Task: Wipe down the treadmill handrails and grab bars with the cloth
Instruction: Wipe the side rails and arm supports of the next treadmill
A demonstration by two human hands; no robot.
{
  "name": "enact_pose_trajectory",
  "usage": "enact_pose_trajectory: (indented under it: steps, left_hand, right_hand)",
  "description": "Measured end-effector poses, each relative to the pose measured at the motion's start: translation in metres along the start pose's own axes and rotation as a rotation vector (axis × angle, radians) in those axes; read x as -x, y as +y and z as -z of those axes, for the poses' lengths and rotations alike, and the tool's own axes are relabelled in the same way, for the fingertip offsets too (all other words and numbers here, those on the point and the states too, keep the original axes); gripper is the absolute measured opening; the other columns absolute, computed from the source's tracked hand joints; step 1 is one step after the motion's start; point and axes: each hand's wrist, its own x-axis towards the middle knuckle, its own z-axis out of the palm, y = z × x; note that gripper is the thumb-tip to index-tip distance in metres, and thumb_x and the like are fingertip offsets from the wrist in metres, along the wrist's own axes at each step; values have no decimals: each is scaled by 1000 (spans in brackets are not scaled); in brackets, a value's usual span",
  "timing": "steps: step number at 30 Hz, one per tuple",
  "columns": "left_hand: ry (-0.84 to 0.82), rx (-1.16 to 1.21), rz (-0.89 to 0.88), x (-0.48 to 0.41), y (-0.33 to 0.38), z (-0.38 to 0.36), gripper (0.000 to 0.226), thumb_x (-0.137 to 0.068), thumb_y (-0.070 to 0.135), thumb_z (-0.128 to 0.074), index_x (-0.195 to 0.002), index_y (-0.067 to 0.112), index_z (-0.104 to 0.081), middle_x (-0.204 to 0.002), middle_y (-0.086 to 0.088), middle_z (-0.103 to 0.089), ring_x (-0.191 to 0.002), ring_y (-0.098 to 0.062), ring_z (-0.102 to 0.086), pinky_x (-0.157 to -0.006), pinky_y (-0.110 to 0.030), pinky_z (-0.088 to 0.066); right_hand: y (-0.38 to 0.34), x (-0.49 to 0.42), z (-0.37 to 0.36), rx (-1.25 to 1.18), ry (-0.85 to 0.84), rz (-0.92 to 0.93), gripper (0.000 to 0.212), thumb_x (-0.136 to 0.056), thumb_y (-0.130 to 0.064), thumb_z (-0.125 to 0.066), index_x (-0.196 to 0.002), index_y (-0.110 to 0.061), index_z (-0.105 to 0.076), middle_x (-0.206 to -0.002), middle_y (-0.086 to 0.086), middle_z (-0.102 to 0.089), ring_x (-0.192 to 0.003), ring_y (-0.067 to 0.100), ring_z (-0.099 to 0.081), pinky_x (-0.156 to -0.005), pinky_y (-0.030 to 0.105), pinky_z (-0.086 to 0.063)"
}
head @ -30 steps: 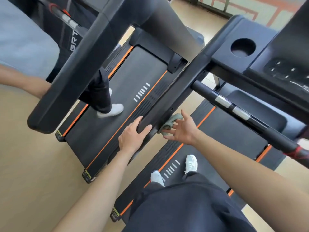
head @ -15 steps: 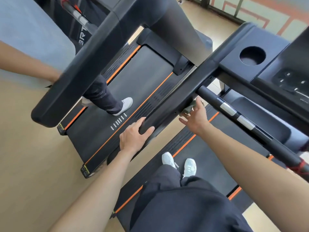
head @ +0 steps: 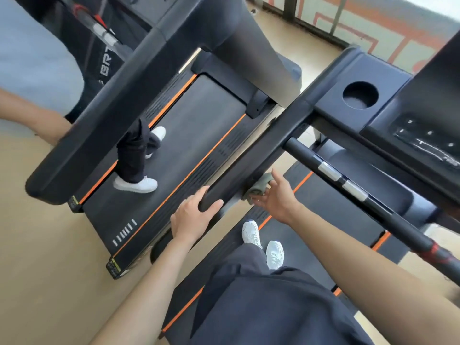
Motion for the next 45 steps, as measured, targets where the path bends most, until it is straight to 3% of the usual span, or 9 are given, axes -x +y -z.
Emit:
enact_pose_trajectory:
  steps: [3,13,16,19,22,30,33,38,45]
  left_hand:
    - [-78,46,21,-8,4,4,65,-88,68,-58,-145,40,-47,-147,6,-56,-134,-22,-50,-104,-44,-41]
    - [-187,50,-302,-78,95,2,77,-88,63,-56,-154,27,-38,-154,-1,-47,-141,-24,-44,-114,-46,-38]
    - [-174,46,-400,-91,131,-6,74,-93,55,-59,-154,19,-37,-151,-6,-48,-138,-27,-45,-110,-43,-39]
    - [-172,30,-441,-101,153,-15,76,-94,52,-58,-156,17,-31,-151,-8,-45,-136,-30,-45,-105,-44,-41]
    - [-160,8,-475,-110,161,-23,74,-97,50,-54,-158,18,-27,-151,-8,-44,-135,-33,-47,-101,-47,-43]
    - [-113,12,-486,-113,156,-26,72,-96,51,-57,-157,21,-32,-150,-7,-49,-131,-34,-50,-96,-47,-45]
    - [-102,-2,-489,-110,158,-27,72,-95,50,-58,-156,21,-33,-147,-7,-51,-129,-34,-52,-93,-47,-46]
    - [-62,-52,-513,-108,160,-29,70,-96,47,-56,-156,17,-32,-145,-10,-52,-127,-35,-53,-92,-48,-46]
    - [-5,-140,-536,-107,163,-34,69,-97,46,-52,-154,12,-31,-144,-14,-52,-126,-38,-54,-94,-51,-47]
  right_hand:
    - [-30,0,5,-66,83,130,51,-84,-55,-66,-118,-17,-64,-115,13,-61,-94,32,-54,-103,35,-46]
    - [-77,64,3,223,282,502,29,-102,-21,-53,-88,-3,-70,-81,10,-76,-75,18,-67,-71,30,-55]
    - [-91,86,19,428,476,771,37,-92,-31,-60,-88,6,-64,-77,21,-68,-71,14,-56,-67,37,-47]
    - [-100,100,39,696,669,943,27,-93,-22,-62,-77,-1,-59,-67,1,-48,-66,9,-40,-64,33,-34]
    - [-105,97,40,889,739,1036,24,-94,-19,-64,-76,-3,-60,-81,-2,-57,-76,13,-52,-71,27,-41]
    - [-83,29,19,1357,670,944,38,-97,-39,-49,-92,-15,-78,-109,3,-72,-92,30,-61,-83,39,-53]
    - [-93,14,23,1358,801,943,26,-86,-16,-69,-111,-10,-70,-99,7,-65,-80,33,-60,-72,41,-53]
    - [-100,6,32,1766,671,743,50,-100,-45,-53,-139,-15,-54,-126,8,-63,-113,33,-56,-89,41,-41]
    - [-90,26,67,1755,674,911,40,-97,-42,-46,-111,-10,-65,-88,10,-67,-79,34,-64,-67,40,-47]
